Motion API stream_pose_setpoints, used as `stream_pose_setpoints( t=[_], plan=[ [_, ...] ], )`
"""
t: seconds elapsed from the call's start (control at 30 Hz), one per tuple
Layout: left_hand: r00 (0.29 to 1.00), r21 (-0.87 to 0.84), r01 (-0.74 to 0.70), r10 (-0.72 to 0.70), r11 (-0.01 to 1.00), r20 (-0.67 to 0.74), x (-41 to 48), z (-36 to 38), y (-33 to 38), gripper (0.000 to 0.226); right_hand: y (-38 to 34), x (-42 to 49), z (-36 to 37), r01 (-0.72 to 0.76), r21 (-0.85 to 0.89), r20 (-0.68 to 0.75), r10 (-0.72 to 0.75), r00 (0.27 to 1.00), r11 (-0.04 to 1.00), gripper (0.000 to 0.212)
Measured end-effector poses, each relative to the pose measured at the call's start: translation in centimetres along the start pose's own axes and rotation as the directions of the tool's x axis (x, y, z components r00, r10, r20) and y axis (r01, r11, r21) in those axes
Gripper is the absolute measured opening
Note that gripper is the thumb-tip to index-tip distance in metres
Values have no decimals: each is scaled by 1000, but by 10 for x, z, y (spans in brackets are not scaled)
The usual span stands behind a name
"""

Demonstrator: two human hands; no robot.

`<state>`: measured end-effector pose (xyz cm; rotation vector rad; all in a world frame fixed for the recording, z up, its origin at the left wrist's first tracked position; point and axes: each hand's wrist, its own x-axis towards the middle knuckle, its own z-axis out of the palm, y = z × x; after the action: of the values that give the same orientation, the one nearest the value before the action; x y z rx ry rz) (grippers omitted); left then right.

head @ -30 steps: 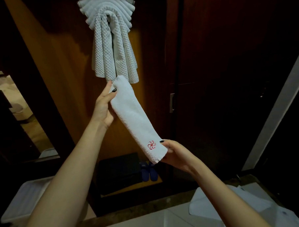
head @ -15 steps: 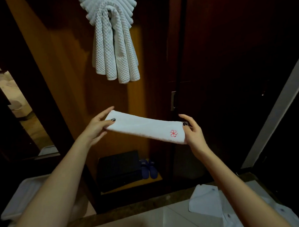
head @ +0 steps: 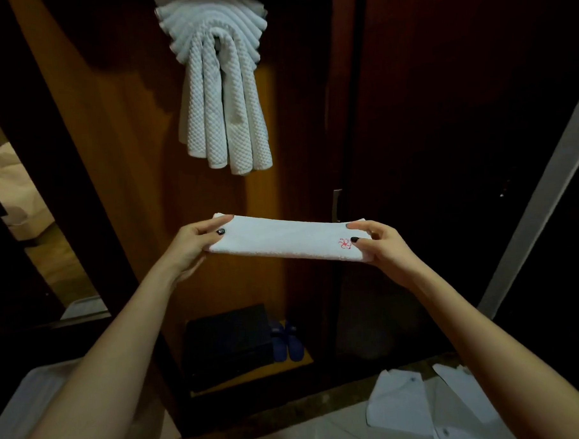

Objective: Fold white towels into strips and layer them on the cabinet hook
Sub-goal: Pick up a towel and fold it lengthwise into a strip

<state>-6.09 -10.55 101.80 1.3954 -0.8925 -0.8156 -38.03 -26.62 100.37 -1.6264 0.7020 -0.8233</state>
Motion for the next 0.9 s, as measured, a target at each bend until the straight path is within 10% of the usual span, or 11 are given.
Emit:
stream_pose_setpoints(
  t=[0.9],
  plan=[
    [828, -8, -510, 488, 860, -275, 292, -133, 277, 38, -263, 424, 52, 397, 239, 91, -427, 900, 886, 41]
  ],
)
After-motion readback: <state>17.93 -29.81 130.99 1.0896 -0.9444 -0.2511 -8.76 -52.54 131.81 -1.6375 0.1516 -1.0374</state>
